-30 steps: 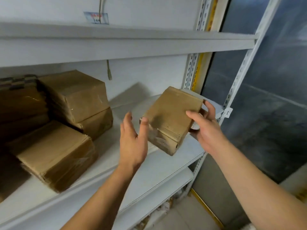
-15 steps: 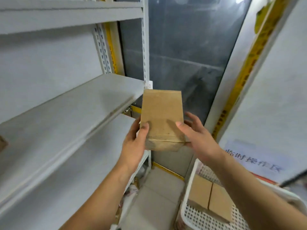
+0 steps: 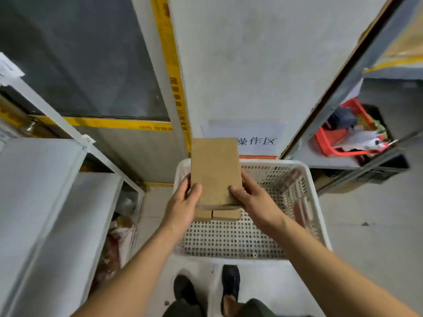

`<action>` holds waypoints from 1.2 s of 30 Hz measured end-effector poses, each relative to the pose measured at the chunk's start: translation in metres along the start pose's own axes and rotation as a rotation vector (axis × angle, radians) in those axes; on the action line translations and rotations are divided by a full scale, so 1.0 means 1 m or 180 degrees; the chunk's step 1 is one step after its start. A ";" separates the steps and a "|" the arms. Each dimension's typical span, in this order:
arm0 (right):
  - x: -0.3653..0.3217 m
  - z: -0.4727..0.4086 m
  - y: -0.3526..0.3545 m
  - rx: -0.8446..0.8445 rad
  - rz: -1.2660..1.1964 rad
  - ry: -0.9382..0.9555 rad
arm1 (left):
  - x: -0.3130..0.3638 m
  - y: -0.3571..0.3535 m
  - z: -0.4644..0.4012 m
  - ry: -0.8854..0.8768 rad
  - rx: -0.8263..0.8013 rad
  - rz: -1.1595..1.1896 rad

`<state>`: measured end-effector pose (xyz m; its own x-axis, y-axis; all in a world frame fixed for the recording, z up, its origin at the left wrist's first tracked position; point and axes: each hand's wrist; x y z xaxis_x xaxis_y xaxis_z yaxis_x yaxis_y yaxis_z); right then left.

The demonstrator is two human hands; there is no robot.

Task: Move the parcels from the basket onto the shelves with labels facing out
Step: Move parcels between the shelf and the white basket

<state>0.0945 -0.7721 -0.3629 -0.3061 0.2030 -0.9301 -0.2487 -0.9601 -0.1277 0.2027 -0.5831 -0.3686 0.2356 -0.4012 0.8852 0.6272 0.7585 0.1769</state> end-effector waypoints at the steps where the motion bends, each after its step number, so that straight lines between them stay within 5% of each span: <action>1: 0.012 0.004 0.012 0.0101 -0.0103 -0.0079 | -0.003 -0.014 -0.006 0.0094 -0.0119 0.0050; 10: 0.110 0.017 0.088 0.1017 -0.0228 -0.0761 | -0.065 -0.107 -0.077 0.0781 -0.0895 -0.0313; 18: 0.185 -0.005 0.158 0.1203 -0.0054 -0.1035 | -0.136 -0.177 -0.141 0.1152 -0.1297 -0.0570; 36: 0.351 -0.135 0.234 0.1103 0.0221 -0.1462 | -0.275 -0.251 -0.279 0.1445 -0.0135 -0.0728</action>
<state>0.0534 -0.9511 -0.7656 -0.6806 0.2788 -0.6775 -0.4765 -0.8709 0.1203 0.1871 -0.8064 -0.7768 0.3816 -0.7444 0.5479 0.7278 0.6074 0.3184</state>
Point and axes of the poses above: each hand's wrist, its own z-axis away from the middle knuckle, its own y-axis out of the back of the hand, x = y × z, and after that the axes turned 8 degrees about -x, right-handed
